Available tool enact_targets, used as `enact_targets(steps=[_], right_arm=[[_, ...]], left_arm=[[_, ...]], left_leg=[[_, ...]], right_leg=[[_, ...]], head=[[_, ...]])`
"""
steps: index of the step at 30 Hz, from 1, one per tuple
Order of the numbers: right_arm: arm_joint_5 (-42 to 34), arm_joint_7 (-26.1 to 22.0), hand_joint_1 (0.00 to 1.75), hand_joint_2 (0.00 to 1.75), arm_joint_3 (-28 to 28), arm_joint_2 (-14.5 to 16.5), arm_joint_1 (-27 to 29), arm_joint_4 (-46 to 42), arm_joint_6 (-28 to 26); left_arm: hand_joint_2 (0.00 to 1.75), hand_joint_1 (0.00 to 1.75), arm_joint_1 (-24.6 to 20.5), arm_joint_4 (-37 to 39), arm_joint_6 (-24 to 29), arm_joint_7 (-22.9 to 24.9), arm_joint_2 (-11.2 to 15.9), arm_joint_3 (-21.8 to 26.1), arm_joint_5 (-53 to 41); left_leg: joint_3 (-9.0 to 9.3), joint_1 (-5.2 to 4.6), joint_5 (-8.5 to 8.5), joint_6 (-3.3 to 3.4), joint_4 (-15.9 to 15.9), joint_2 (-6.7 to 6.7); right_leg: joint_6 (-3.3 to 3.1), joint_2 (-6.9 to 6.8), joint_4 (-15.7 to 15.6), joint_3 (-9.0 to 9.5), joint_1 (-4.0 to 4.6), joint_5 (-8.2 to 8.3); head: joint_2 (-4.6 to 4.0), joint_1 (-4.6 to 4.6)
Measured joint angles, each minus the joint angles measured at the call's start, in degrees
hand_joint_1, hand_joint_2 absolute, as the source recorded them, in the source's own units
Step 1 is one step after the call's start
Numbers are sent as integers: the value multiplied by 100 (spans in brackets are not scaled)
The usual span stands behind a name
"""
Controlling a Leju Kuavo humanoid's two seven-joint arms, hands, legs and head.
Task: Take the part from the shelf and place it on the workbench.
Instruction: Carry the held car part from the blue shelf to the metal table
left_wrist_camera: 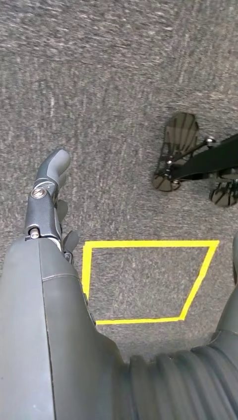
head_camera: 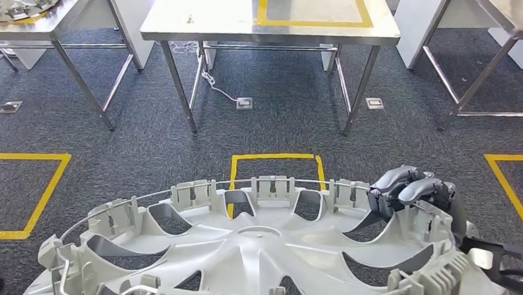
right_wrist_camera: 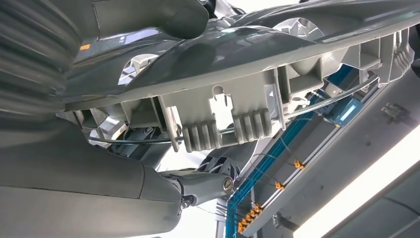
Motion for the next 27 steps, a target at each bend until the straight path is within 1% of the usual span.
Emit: enact_targets(steps=[1, 2, 3, 4, 5, 6, 7, 8, 9, 10, 11, 12, 13, 14, 15, 16, 17, 18, 19, 20, 21, 22, 23, 24, 25, 26, 27], right_arm=[[-15, 1, 175, 175, -1, -3, -3, 0, 1], [-30, 1, 175, 175, -2, -8, -8, 0, 1], [-40, 0, 175, 175, -3, -11, -14, 1, 2], [-48, -1, 175, 175, -4, -14, -24, 1, 3], [-53, -2, 175, 175, -5, -15, -32, 2, 4], [-57, -2, 175, 175, -7, -15, -34, 2, 5], [-58, -1, 175, 175, -8, -17, -37, 2, 5], [-58, 0, 175, 175, -9, -20, -33, 2, 5], [-60, 1, 175, 175, -9, -23, -35, 1, 5], [-63, 0, 175, 175, -9, -26, -39, 0, 5], [-70, -3, 175, 175, -10, -27, -39, -1, 5], [-78, -4, 175, 175, -10, -28, -37, -2, 7], [-84, -4, 175, 175, -11, -28, -25, -2, 11], [-90, -3, 175, 175, -12, -29, -9, -2, 21], [-95, -1, 175, 175, -14, -31, 6, -2, 44], [-102, 1, 175, 175, -16, -32, 16, -2, 69], [-109, 1, 175, 175, -20, -34, 18, -2, 95], [-117, 0, 175, 175, -23, -34, 14, -2, 120], [-123, 1, 175, 175, -25, -34, 4, 2, 137], [-130, 1, 175, 175, -27, -35, -10, 6, 150], [-138, 1, 175, 175, -30, -36, -21, 10, 161], [-144, 0, 175, 175, -35, -39, -29, 13, 166], [-151, -1, 175, 175, -43, -46, -35, 13, 166], [-154, -1, 175, 175, -52, -54, -38, 12, 164], [-156, -1, 175, 175, -60, -63, -45, 11, 163], [-158, -2, 175, 175, -67, -73, -49, 9, 162], [-160, -4, 175, 175, -73, -80, -49, 8, 161]], left_arm=[[175, 0, 2, 1, -3, 5, -2, 0, 1], [175, 0, 2, 2, -5, 8, -4, 0, 1], [175, 0, 0, 2, -5, 9, -7, 0, 1], [175, 0, -5, 2, -6, 10, -8, 0, 1], [175, 0, -10, 2, -6, 11, -7, -1, 1], [175, 0, -13, 2, -6, 13, -6, -1, 1], [175, 0, -14, 2, -6, 14, -6, -2, 1], [175, 0, -12, 2, -6, 16, -4, -3, 1], [175, 0, -12, 2, -8, 15, -3, -3, 1], [175, 0, -18, 2, -12, 14, -2, -4, 1], [175, 0, -25, 4, -16, 14, -2, -5, 0], [175, 0, -28, 5, -20, 15, -3, -6, -1], [175, 0, -23, 7, -22, 20, -4, -7, -1], [175, 0, -11, 7, -21, 27, -3, -7, -2], [175, 0, 4, 7, -21, 37, -1, -7, -2], [175, 0, 14, 6, -20, 44, 1, -7, -2], [175, 0, 20, 5, -19, 49, 2, -7, -2], [175, 0, 25, 5, -17, 51, 3, -7, -2], [175, 0, 26, 6, -15, 53, 4, -7, -2], [175, 0, 26, 6, -12, 57, 5, -8, -2], [175, 0, 28, 5, -9, 61, 8, -8, -2], [175, 0, 28, 5, -6, 64, 8, -8, -2], [175, 0, 25, 5, -5, 65, 6, -8, -2], [175, 0, 23, 4, -4, 61, 4, -8, -2], [175, 0, 15, 3, -4, 56, 2, -8, -2], [175, 0, 6, 2, -4, 52, 0, -9, -2], [175, 0, 1, 1, -4, 49, 1, -9, -1]], left_leg=[[54, 6, -38, -12, 0, -1], [117, 14, -82, -29, 0, -1], [176, 19, -127, -52, 0, -2], [213, 19, -168, -83, -1, -2], [234, 17, -203, -123, -16, 2], [257, 10, -212, -169, -10, 8], [284, 5, -209, -217, -7, 14], [314, 8, -213, -257, 10, 20], [335, 10, -222, -287, 87, 20], [285, 14, -274, -302, 233, 17], [154, 19, -368, -311, 488, 14], [-45, 16, -497, -321, 825, 13], [-288, 13, -640, -329, 1172, 12], [-502, 8, -740, -335, 1427, 13], [-645, -1, -746, -326, 1516, 13], [-694, -12, -633, -301, 1411, 12], [-661, -27, -409, -260, 1136, 12], [-590, -48, -92, -206, 759, 11], [-527, -73, 122, -163, 439, 9], [-474, -97, 269, -125, 220, 6], [-454, -116, 338, -91, 104, 4], [-437, -126, 295, -67, 87, 2], [-389, -117, 303, -37, 66, -4], [-334, -103, 302, -6, 29, -9], [-266, -88, 284, 20, -2, -14], [-198, -73, 261, 40, -33, -20], [-147, -70, 227, 55, -54, -20]], right_leg=[[2, -4, -176, 9, -9, 203], [-7, -11, -536, 116, -15, 492], [-23, -26, -932, 254, -13, 744], [-48, -46, -1257, 369, 4, 846], [-84, -63, -1463, 441, 23, 879], [-129, -69, -1547, 466, 40, 840], [-181, -64, -1577, 492, 51, 799], [-234, -51, -1599, 544, 43, 828], [-284, -43, -1622, 615, 35, 829], [-327, -41, -1632, 692, 30, 804], [-364, -41, -1640, 757, 31, 770], [-395, -41, -1640, 805, 44, 726], [-416, -33, -1639, 844, 58, 682], [-429, -21, -1638, 887, 74, 638], [-437, -8, -1638, 940, 89, 590], [-438, 4, -1638, 1007, 101, 538], [-435, 11, -1638, 1087, 111, 480], [-427, 12, -1638, 1153, 116, 417], [-407, 17, -1633, 1214, 124, 358], [-377, 22, -1631, 1250, 130, 304], [-342, 27, -1620, 1278, 133, 269], [-303, 33, -1610, 1310, 138, 256], [-272, 32, -1590, 1322, 137, 251], [-241, 27, -1503, 1307, 134, 266], [-212, 21, -1342, 1224, 125, 267], [-181, 15, -1068, 1057, 109, 225], [-147, 9, -731, 830, 86, 139]], head=[[0, 4], [0, 10], [0, 17], [0, 28], [0, 37], [0, 43], [0, 44], [0, 38], [0, 31], [0, 13], [0, -4], [0, -22], [0, -40], [0, -49], [0, -55], [0, -61], [0, -66], [0, -69], [0, -70], [0, -71], [0, -69], [0, -68], [0, -72], [0, -68], [0, -58], [0, -47], [0, -32]])
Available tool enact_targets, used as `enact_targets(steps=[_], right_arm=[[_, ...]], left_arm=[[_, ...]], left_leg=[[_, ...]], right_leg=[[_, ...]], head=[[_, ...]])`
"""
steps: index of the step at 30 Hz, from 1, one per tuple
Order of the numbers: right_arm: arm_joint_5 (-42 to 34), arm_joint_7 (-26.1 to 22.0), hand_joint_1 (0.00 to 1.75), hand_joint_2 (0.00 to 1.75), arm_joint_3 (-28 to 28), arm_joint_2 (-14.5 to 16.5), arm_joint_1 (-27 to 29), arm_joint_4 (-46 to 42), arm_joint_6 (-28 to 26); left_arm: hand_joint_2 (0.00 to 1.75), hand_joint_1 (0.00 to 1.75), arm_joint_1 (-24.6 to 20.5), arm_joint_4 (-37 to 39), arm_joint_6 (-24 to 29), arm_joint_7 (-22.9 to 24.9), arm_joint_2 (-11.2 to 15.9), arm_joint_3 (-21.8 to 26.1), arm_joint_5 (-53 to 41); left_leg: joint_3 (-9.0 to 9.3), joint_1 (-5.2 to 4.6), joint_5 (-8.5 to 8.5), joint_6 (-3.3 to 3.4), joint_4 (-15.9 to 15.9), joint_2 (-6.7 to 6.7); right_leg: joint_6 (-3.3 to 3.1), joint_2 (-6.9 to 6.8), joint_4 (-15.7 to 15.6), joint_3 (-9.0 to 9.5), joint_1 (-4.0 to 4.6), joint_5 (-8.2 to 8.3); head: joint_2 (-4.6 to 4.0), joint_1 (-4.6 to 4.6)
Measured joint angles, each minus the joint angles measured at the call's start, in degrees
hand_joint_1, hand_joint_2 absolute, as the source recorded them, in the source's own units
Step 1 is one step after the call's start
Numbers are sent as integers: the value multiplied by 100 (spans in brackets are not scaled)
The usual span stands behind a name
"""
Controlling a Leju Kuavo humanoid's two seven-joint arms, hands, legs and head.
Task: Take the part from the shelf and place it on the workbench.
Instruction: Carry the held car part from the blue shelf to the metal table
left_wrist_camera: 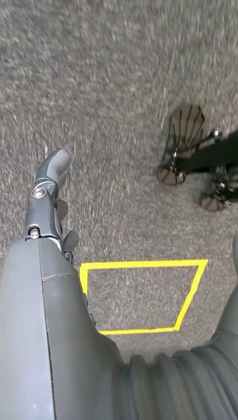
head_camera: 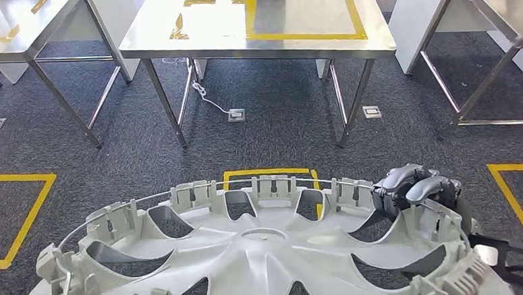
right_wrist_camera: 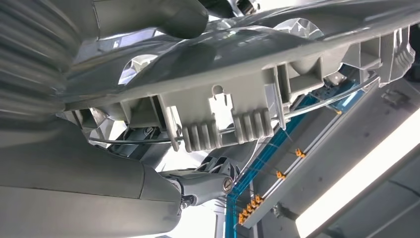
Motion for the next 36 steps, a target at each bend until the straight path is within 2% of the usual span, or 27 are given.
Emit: enact_targets(steps=[2, 3, 4, 5, 6, 7, 8, 9, 11, 13, 14, 15, 17, 18, 19, 20, 22, 24, 26, 28, 29, 30, 32, 33, 34, 35, 36], right_arm=[[4, -1, 175, 175, -8, -9, 20, -2, 10], [10, 2, 175, 175, -9, -11, 33, -2, 16], [16, 3, 175, 175, -10, -13, 41, -2, 22], [19, 4, 175, 175, -10, -14, 45, -2, 24], [16, 3, 175, 175, -11, -16, 46, -3, 26], [10, 1, 175, 175, -14, -19, 47, -4, 29], [1, 2, 175, 175, -17, -22, 49, -5, 32], [-12, 2, 175, 175, -23, -26, 51, -8, 36], [-39, 6, 175, 175, -42, -35, 55, -14, 44], [-57, 3, 175, 175, -67, -42, 58, -28, 49], [-60, 2, 175, 175, -76, -44, 58, -35, 50], [-62, 1, 175, 175, -82, -44, 61, -41, 50], [-62, 2, 175, 175, -84, -44, 74, -45, 50], [-61, 3, 175, 175, -84, -44, 89, -45, 50], [-58, 4, 175, 175, -84, -44, 102, -45, 50], [-56, 4, 175, 175, -84, -44, 111, -45, 50], [-50, 3, 175, 175, -84, -44, 116, -45, 50], [-46, 3, 175, 175, -84, -44, 114, -44, 55], [-46, 4, 175, 175, -84, -45, 114, -43, 61], [-49, 5, 175, 175, -84, -52, 105, -43, 64], [-52, 5, 175, 175, -84, -56, 95, -43, 64], [-56, 4, 175, 175, -84, -61, 85, -42, 61], [-50, 4, 175, 175, -84, -64, 82, -37, 40], [-36, 4, 175, 175, -84, -66, 90, -31, 23], [-16, 5, 175, 175, -84, -68, 98, -21, -3], [3, 6, 175, 175, -84, -73, 102, -12, -37], [18, 6, 175, 175, -84, -83, 101, -4, -74]], left_arm=[[175, 0, 1, 1, 0, 1, -1, 0, 2], [175, 0, 6, 1, 0, 1, -3, 1, 3], [175, 0, 10, 2, 0, 2, -7, 1, 4], [175, 0, 11, 3, 0, 2, -12, 1, 5], [175, 0, 11, 3, 0, 2, -18, 2, 7], [175, 0, 7, 3, 1, 4, -21, 1, 9], [175, 0, 1, 4, 1, 9, -25, 1, 13], [175, 0, -3, 3, 2, 13, -27, 1, 17], [175, 0, -6, 3, 3, 19, -32, 1, 31], [175, 0, -8, 3, 4, 18, -36, 1, 40], [175, 0, -16, 4, 4, 18, -39, 1, 40], [175, 0, -22, 5, 4, 17, -43, 1, 39], [175, 0, -17, 5, 8, 17, -47, 0, 39], [175, 0, -5, 5, 13, 18, -46, 0, 39], [175, 0, 5, 4, 17, 18, -44, 0, 39], [175, 0, 11, 4, 21, 19, -43, 0, 39], [175, 0, 15, 4, 22, 20, -40, 0, 39], [175, 0, 12, 5, 23, 28, -43, 0, 39], [175, 0, 11, 4, 25, 34, -47, 0, 39], [175, 0, 9, 3, 27, 27, -56, 0, 39], [175, 0, 2, 3, 29, 24, -60, 0, 39], [175, 0, -4, 2, 31, 21, -62, 0, 39], [175, 0, -7, 1, 36, 20, -60, 0, 39], [175, 0, -3, -1, 37, 20, -60, 0, 39], [175, 0, 1, -1, 37, 20, -59, 0, 39], [175, 0, 5, -1, 37, 21, -60, 0, 39], [175, 0, 5, -1, 37, 21, -62, 0, 38]], left_leg=[[94, 6, -88, 0, -13, -1], [155, 12, -142, -11, -14, -2], [230, 19, -201, -25, -14, -4], [317, 29, -264, -42, -14, -5], [390, 38, -328, -63, -17, -5], [467, 43, -392, -88, -6, -6], [515, 43, -449, -122, -7, -6], [551, 40, -496, -163, -21, -4], [637, 32, -514, -253, -22, -2], [666, 40, -535, -307, 138, 2], [571, 46, -599, -321, 355, 3], [385, 52, -707, -331, 679, 4], [-101, 52, -1009, -358, 1363, 4], [-283, 51, -1106, -367, 1536, 4], [-378, 51, -1090, -368, 1527, 4], [-381, 51, -925, -359, 1326, 4], [-233, 48, -356, -332, 610, 6], [-126, 33, -115, -273, 168, 16], [-88, 32, -128, -182, 123, 15], [-8, 49, -57, -101, 94, 1], [35, 52, -68, -70, 91, -2], [53, 52, -82, -45, 87, -4], [69, 44, -121, -15, 88, -5], [79, 39, -143, -11, 88, -5], [99, 34, -167, -12, 89, -7], [131, 30, -195, -16, 89, -11], [176, 26, -226, -22, 89, -15]], right_leg=[[65, -5, 590, -495, -50, -267], [96, -8, 686, -658, -71, -323], [124, -13, 607, -738, -90, -255], [140, -18, 346, -723, -103, -47], [147, -27, -29, -649, -112, 268], [138, -44, -392, -574, -111, 571], [109, -63, -655, -516, -98, 759], [68, -75, -804, -484, -82, 866], [-38, -69, -860, -421, -65, 847], [-131, -59, -901, -279, -83, 838], [-169, -59, -911, -207, -87, 814], [-198, -62, -920, -160, -88, 779], [-227, -48, -920, -92, -76, 703], [-229, -37, -920, -51, -71, 661], [-224, -27, -920, 1, -69, 618], [-213, -20, -920, 62, -69, 573], [-173, -20, -910, 194, -63, 473], [-106, -15, -901, 266, -46, 376], [-24, -7, -844, 292, -33, 350], [43, -12, -723, 300, -38, 320], [72, -16, -592, 238, -44, 238], [101, -19, -351, 98, -53, 104], [143, -20, 327, -353, -63, -209], [152, -20, 594, -564, -66, -285], [151, -20, 684, -690, -67, -247], [138, -20, 563, -707, -66, -86], [113, -20, 233, -612, -61, 174]], head=[[0, 14], [0, 17], [0, 21], [0, 25], [0, 30], [0, 38], [0, 47], [0, 54], [0, 52], [0, 30], [0, 14], [0, -5], [0, -38], [0, -48], [0, -55], [0, -62], [0, -77], [0, -85], [0, -81], [0, -67], [0, -52], [0, -38], [0, -13], [0, -9], [0, -4], [0, 1], [0, 7]])
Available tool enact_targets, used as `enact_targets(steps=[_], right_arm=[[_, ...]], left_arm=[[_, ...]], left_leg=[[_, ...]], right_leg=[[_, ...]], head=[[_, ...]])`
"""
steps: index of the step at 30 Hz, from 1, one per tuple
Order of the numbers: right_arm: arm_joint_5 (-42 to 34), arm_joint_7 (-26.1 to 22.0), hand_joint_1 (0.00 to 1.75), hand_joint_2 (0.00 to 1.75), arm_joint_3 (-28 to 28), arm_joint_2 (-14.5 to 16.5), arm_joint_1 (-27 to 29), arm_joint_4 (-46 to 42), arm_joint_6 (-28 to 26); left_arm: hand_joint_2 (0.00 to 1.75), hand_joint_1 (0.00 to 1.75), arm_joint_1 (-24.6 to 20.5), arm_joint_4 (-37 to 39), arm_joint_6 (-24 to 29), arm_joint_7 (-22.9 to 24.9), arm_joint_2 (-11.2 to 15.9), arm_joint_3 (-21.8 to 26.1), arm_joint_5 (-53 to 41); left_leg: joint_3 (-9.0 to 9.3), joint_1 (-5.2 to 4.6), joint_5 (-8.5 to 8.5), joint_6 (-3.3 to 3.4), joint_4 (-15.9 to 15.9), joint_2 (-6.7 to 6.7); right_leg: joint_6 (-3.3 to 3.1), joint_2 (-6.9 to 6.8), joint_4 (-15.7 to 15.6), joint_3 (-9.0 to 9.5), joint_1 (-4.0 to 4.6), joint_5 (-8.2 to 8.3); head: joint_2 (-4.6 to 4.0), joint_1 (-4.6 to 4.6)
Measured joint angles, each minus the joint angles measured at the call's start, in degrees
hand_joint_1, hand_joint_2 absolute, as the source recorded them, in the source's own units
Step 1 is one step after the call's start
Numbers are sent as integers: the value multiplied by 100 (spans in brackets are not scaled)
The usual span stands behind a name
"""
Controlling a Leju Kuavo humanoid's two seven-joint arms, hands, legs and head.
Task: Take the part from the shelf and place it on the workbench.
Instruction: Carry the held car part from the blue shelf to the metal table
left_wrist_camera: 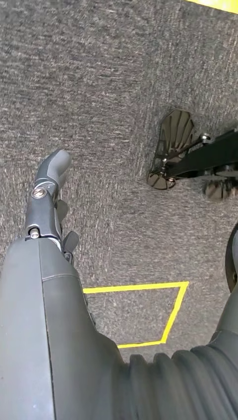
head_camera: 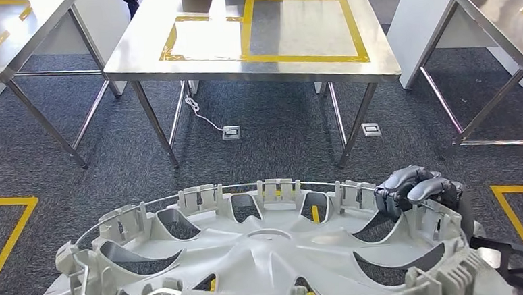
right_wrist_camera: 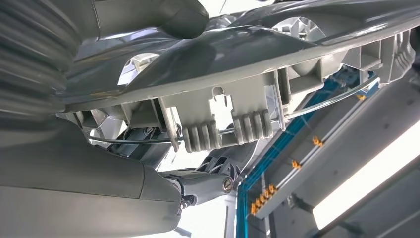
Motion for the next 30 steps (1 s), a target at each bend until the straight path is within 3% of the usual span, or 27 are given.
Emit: enact_targets(steps=[1, 2, 3, 5, 8, 10, 12, 13, 14, 16, 17, 19, 23, 25, 27, 28, 29, 30], right_arm=[[9, 0, 175, 175, 1, -14, -9, 5, -43], [12, 0, 175, 175, 2, -31, -23, 11, -80], [12, 0, 175, 175, 3, -49, -45, 16, -105], [13, 1, 175, 175, 7, -80, -77, 25, -139], [2, -1, 175, 175, 14, -113, -94, 42, -180], [-20, -3, 175, 175, 17, -122, -106, 48, -202], [-39, -2, 175, 175, 21, -123, -98, 48, -205], [-43, -2, 175, 175, 22, -123, -89, 50, -204], [-38, -1, 175, 175, 25, -123, -84, 53, -204], [-19, -1, 175, 175, 39, -121, -96, 63, -213], [-8, -1, 175, 175, 52, -120, -114, 70, -221], [14, 0, 175, 175, 88, -119, -163, 84, -254], [60, 1, 175, 175, 161, -114, -202, 95, -327], [93, -2, 175, 175, 183, -102, -218, 94, -323], [137, -2, 175, 175, 212, -72, -226, 99, -312], [153, -1, 175, 175, 231, -55, -227, 102, -310], [163, -1, 175, 175, 250, -40, -232, 105, -314], [167, -1, 175, 175, 268, -29, -243, 108, -321]], left_arm=[[175, 0, 0, 2, 0, 1, -8, 0, -1], [175, 0, -2, 3, 0, 5, -17, 0, -2], [175, 0, -8, 3, 0, 11, -24, 0, -4], [175, 0, -13, 2, 0, 24, -30, 0, -10], [175, 0, -13, 1, 0, 23, -25, 0, -18], [175, 0, -28, 0, 0, 16, -26, 0, -19], [175, 0, -26, -1, 0, 14, -26, 0, -19], [175, 0, -16, -1, 0, 14, -22, 0, -19], [175, 0, -6, -2, 0, 13, -16, 0, -19], [175, 0, 3, -2, 0, 5, -5, 0, -19], [175, 0, 1, -2, -1, 1, -2, 0, -19], [175, 0, -6, -1, -2, -10, -1, 0, -19], [175, 0, 7, -2, -4, -24, -2, 0, -19], [175, 0, 0, -4, -3, -32, -1, 0, -19], [175, 0, 0, -6, 0, -37, 1, 0, -17], [175, 0, 2, -7, 1, -37, 1, 0, -16], [175, 0, 4, -7, 2, -37, 1, 0, -15], [175, 0, 3, -8, 2, -37, 0, 0, -14]], left_leg=[[36, -1, -32, -9, -2, -4], [69, 1, -56, -25, -8, -6], [82, 6, -78, -52, -15, -9], [100, 7, -67, -129, -17, -6], [101, -14, -121, -234, 206, 2], [-162, -4, -408, -271, 710, 6], [-597, 7, -672, -298, 1357, 8], [-744, 11, -671, -306, 1509, 8], [-796, 14, -546, -313, 1463, 9], [-622, 30, -17, -329, 813, 11], [-502, 32, 156, -332, 442, 14], [-362, 25, 243, -270, 43, 24], [-257, 33, 208, -67, 11, 2], [-199, 40, 168, -14, -1, -7], [-160, 34, 110, 5, -1, -9], [-130, 29, 75, 5, -1, -11], [-88, 25, 39, 0, -1, -15], [-34, 21, 1, -6, -1, -19]], right_leg=[[-44, -4, -416, 142, 16, 268], [-95, -12, -737, 258, 43, 423], [-144, -19, -970, 333, 73, 465], [-228, -22, -1089, 359, 112, 405], [-331, -25, -1205, 527, 57, 506], [-368, -48, -1216, 619, 38, 483], [-379, -49, -1213, 661, 36, 434], [-372, -44, -1212, 686, 32, 405], [-359, -38, -1210, 723, 23, 371], [-313, -32, -1205, 823, 1, 288], [-281, -31, -1194, 869, -3, 244], [-207, -30, -1180, 900, 9, 170], [-71, -27, -957, 873, 12, 122], [-16, -28, -424, 564, -6, -51], [20, -27, 271, 66, -13, -317], [19, -27, 464, -124, -13, -357], [8, -27, 463, -217, -11, -275], [-18, -27, 257, -199, -6, -70]], head=[[0, 7], [0, 8], [0, 17], [0, 30], [0, 21], [0, -10], [0, -32], [0, -34], [0, -39], [0, -48], [0, -56], [0, -69], [0, -55], [0, -25], [0, -1], [0, 3], [0, 8], [0, 13]])
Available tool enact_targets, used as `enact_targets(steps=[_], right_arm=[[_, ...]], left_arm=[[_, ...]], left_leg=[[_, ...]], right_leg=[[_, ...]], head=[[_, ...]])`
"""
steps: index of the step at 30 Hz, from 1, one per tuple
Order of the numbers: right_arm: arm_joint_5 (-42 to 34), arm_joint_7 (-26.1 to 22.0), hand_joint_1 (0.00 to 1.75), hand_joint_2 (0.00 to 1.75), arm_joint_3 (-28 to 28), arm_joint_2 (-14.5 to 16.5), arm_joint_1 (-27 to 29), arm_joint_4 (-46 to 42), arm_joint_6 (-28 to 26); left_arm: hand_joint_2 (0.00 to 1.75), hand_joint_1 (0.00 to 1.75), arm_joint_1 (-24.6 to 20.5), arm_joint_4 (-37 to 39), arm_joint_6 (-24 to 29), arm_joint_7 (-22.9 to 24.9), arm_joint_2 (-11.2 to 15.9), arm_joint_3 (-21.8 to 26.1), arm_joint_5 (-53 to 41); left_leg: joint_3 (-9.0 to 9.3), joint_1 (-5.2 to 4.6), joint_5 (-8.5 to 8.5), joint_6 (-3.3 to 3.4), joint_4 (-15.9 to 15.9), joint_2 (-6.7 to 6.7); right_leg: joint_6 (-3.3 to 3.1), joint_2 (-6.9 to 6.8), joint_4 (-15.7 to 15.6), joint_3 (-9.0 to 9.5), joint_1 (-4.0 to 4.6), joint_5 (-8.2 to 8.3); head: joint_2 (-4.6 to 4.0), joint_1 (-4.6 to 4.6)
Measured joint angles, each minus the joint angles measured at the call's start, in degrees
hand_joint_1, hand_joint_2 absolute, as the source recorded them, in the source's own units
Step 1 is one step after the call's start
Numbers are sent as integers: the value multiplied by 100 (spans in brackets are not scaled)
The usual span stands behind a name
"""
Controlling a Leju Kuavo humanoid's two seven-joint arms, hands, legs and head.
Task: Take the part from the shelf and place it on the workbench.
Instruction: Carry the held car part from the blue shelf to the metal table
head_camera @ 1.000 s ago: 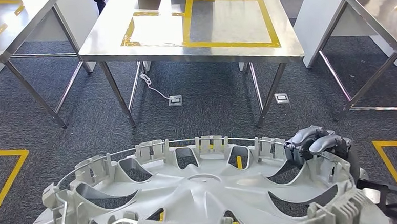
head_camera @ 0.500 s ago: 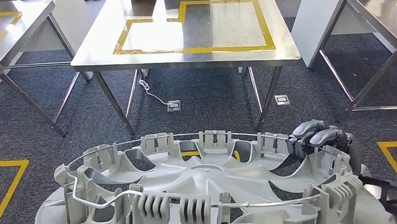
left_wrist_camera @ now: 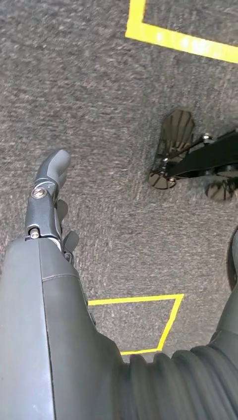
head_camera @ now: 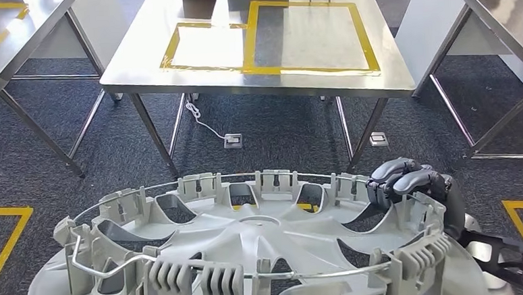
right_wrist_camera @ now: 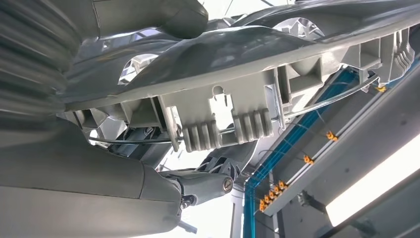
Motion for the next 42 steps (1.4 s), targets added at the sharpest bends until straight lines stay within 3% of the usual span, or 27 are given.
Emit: enact_targets(steps=[2, 3, 5, 8, 10, 13, 14, 15, 17, 18, 19, 21, 24, 28, 29, 30, 32, 34, 36, 39, 40, 42], right_arm=[[-4, -1, 175, 175, 30, 13, -41, 3, -19], [-10, -1, 175, 175, 46, 14, -69, 6, -27], [-30, -1, 175, 175, 74, 15, -105, 10, -45], [-52, 0, 175, 175, 92, 14, -112, 12, -71], [-55, -4, 175, 175, 96, 16, -121, 12, -80], [-40, -3, 175, 175, 105, 25, -100, 12, -81], [-33, -1, 175, 175, 109, 27, -88, 12, -81], [-30, 1, 175, 175, 114, 28, -78, 12, -81], [-29, -1, 175, 175, 120, 31, -69, 12, -82], [-29, -1, 175, 175, 123, 32, -71, 12, -82], [-29, -1, 175, 175, 126, 32, -72, 12, -82], [-34, -1, 175, 175, 134, 33, -72, 12, -76], [-51, -1, 175, 175, 133, 32, -70, 9, -44], [-48, -4, 175, 175, 127, 32, -34, 8, 26], [-45, -2, 175, 175, 127, 31, -21, 8, 30], [-44, -1, 175, 175, 123, 31, -13, 8, 32], [-44, -2, 175, 175, 114, 31, -11, 8, 32], [-43, -4, 175, 175, 104, 31, -10, 5, 37], [-36, -3, 175, 175, 96, 32, -3, -3, 63], [-36, -1, 175, 175, 89, 37, -11, -11, 123], [-45, -4, 175, 175, 87, 41, -24, -12, 133], [-65, -7, 175, 175, 87, 49, -45, -12, 141]], left_arm=[[175, 0, -3, 1, 0, -4, -9, 0, 1], [175, 0, -7, 2, 0, -9, -14, 0, 1], [175, 0, -12, 4, 0, -17, -22, 0, 1], [175, 0, -12, -1, -1, -30, -10, 0, 1], [175, 0, -24, -2, -3, -41, -2, -1, 1], [175, 0, -11, -2, -4, -43, 10, -1, 1], [175, 0, 0, -3, -4, -42, 16, 0, 1], [175, 0, 8, -3, -4, -41, 22, 0, 1], [175, 0, 13, -4, -4, -42, 30, 0, 1], [175, 0, 12, -3, -4, -42, 31, -1, 1], [175, 0, 10, -3, -4, -40, 31, -1, 1], [175, 0, 13, -2, -4, -41, 29, -1, 1], [175, 0, 18, -3, -4, -65, 21, 0, 6], [175, 0, 16, -5, -10, -90, 23, 0, 14], [175, 0, 21, -4, -14, -91, 23, 0, 14], [175, 0, 26, -4, -20, -91, 23, 0, 14], [175, 0, 29, -3, -36, -89, 22, 0, 14], [175, 0, 18, -2, -49, -85, 20, 0, 14], [175, 0, 9, -2, -52, -77, 21, 0, 16], [175, 0, 3, -3, -55, -71, 29, 0, 26], [175, 0, -6, -2, -57, -70, 30, -1, 31], [175, 0, -12, -1, -61, -70, 26, -1, 39]], left_leg=[[122, -7, -83, -20, -2, -8], [158, -11, -120, -43, -6, -13], [188, -17, -156, -113, -7, -15], [240, -31, -189, -211, 121, -1], [49, -26, -383, -246, 525, 8], [-576, -18, -743, -287, 1430, 11], [-687, -18, -705, -294, 1486, 11], [-701, -18, -544, -300, 1341, 13], [-515, -18, 4, -294, 626, 20], [-425, -24, 159, -269, 308, 26], [-361, -32, 263, -229, 102, 31], [-335, -49, 242, -132, 17, 29], [-235, -19, 245, -31, -13, 17], [-110, -7, 124, 23, -30, 14], [-68, -8, 84, 17, -30, 12], [-16, -8, 41, 7, -30, 10], [102, -7, -48, -20, -32, 5], [183, -16, -128, -74, -32, 2], [235, -29, -148, -158, -16, 5], [212, -26, -188, -249, 185, 20], [103, -20, -279, -260, 399, 23], [-299, -14, -566, -279, 1060, 27]], right_leg=[[-92, -2, -747, 236, 35, 534], [-137, -3, -1050, 342, 61, 620], [-202, -1, -1316, 435, 103, 604], [-274, 3, -1406, 582, 61, 643], [-317, -9, -1430, 708, 36, 611], [-350, -3, -1427, 803, 47, 508], [-347, 5, -1426, 845, 47, 469], [-337, 14, -1425, 899, 44, 427], [-302, 18, -1423, 1023, 37, 325], [-276, 20, -1416, 1068, 41, 277], [-245, 20, -1412, 1090, 47, 235], [-179, 25, -1390, 1109, 64, 202], [-95, 21, -1095, 981, 56, 177], [19, 18, 143, 109, 3, -222], [29, 18, 244, -38, -7, -222], [26, 18, 149, -81, -13, -93], [-20, 15, -528, 103, -11, 453], [-86, 5, -1144, 323, 26, 716], [-160, 3, -1326, 389, 57, 681], [-285, 10, -1389, 536, 34, 697], [-322, 8, -1399, 592, 29, 679], [-372, 4, -1407, 653, 38, 620]], head=[[0, 11], [0, 17], [0, 25], [0, 16], [0, -20], [0, -55], [0, -58], [0, -64], [0, -73], [0, -77], [0, -79], [0, -79], [0, -60], [0, -19], [0, -13], [0, -7], [0, 5], [0, 15], [0, 20], [0, 2], [0, -14], [0, -51]])
